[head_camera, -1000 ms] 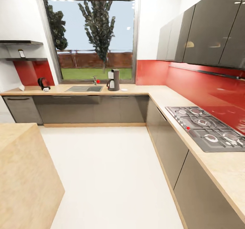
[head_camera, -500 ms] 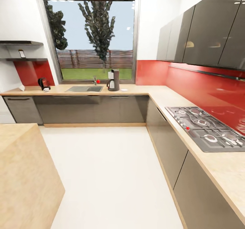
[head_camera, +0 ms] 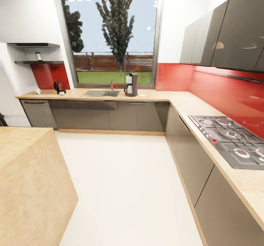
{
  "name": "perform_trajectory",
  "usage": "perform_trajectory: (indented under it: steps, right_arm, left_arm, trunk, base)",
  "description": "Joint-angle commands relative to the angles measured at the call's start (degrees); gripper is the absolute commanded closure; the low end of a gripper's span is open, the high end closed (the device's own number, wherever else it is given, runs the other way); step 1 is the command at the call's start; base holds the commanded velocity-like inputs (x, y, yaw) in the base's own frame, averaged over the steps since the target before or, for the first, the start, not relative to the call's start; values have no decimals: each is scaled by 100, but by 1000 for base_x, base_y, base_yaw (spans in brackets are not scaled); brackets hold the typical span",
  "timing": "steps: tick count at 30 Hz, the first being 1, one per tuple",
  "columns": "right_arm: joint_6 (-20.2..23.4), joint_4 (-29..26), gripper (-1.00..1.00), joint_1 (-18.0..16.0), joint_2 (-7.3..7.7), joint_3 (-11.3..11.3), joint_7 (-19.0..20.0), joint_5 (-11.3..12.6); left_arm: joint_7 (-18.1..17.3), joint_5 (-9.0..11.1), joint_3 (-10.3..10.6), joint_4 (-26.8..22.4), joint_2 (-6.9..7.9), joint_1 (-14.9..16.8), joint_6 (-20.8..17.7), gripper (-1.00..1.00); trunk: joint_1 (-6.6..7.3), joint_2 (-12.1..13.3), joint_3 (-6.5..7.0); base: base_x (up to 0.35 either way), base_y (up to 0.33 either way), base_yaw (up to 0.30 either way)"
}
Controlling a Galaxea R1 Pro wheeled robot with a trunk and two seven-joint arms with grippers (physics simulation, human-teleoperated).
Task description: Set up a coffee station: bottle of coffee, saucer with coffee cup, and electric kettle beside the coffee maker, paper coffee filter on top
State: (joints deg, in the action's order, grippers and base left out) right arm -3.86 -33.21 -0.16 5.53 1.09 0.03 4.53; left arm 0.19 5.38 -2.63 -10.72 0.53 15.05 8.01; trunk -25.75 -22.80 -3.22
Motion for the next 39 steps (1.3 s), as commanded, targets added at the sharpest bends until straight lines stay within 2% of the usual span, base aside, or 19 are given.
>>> perform_trajectory:
  steps: [1,5,12,39]
  right_arm:
    - [-18,-1,-100,-2,1,-4,-4,48]
    - [-18,-1,-100,-2,1,-4,-16,48]
    - [-18,5,-100,-2,1,2,-20,48]
    - [-18,8,-100,-2,1,4,6,48]
  left_arm:
    - [-6,54,6,6,-1,6,19,-100]
    - [-7,52,14,-4,8,10,24,-100]
    - [-10,52,16,-10,118,15,26,-100]
    - [-1,15,17,-9,140,15,34,-100]
  trunk:
    - [-3,-12,-18]
    - [-3,-12,-31]
    - [-3,-12,-35]
    - [-3,-12,-35]
  base:
    - [0,0,223]
    - [110,0,131]
    - [303,0,18]
    - [337,0,8]
